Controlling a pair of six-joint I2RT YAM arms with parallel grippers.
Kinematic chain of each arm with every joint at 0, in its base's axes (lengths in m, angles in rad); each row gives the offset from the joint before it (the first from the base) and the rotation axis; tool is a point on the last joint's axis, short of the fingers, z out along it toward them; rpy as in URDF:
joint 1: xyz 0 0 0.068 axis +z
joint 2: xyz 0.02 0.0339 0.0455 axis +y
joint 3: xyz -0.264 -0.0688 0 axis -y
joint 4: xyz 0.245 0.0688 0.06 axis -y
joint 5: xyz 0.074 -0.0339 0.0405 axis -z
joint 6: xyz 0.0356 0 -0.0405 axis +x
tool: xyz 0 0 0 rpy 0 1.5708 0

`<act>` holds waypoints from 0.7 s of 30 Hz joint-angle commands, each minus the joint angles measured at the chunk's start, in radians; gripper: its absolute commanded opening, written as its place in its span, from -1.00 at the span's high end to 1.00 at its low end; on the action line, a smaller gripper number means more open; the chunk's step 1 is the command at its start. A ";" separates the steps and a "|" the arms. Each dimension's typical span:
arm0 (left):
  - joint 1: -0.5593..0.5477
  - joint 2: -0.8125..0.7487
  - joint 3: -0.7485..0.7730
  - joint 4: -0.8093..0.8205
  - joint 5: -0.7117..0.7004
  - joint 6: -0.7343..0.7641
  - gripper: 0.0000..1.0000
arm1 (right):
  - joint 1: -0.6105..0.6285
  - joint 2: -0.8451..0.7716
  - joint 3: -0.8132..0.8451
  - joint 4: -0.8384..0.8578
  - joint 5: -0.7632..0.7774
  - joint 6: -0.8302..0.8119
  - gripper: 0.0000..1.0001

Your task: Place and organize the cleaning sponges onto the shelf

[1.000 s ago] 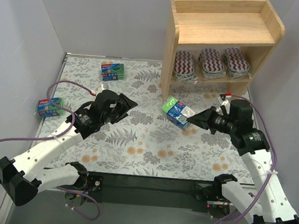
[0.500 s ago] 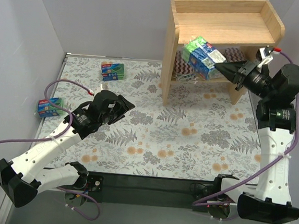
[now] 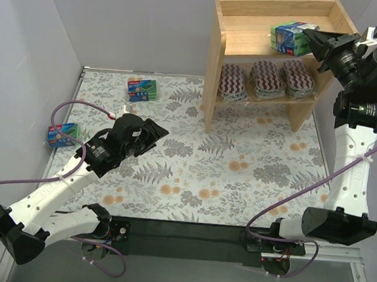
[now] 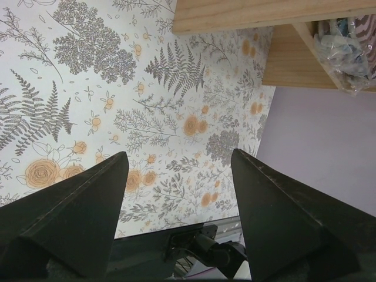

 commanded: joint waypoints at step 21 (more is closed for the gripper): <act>0.004 -0.105 -0.021 -0.045 -0.041 -0.022 -0.30 | -0.130 0.268 0.263 -0.099 0.265 -0.201 0.97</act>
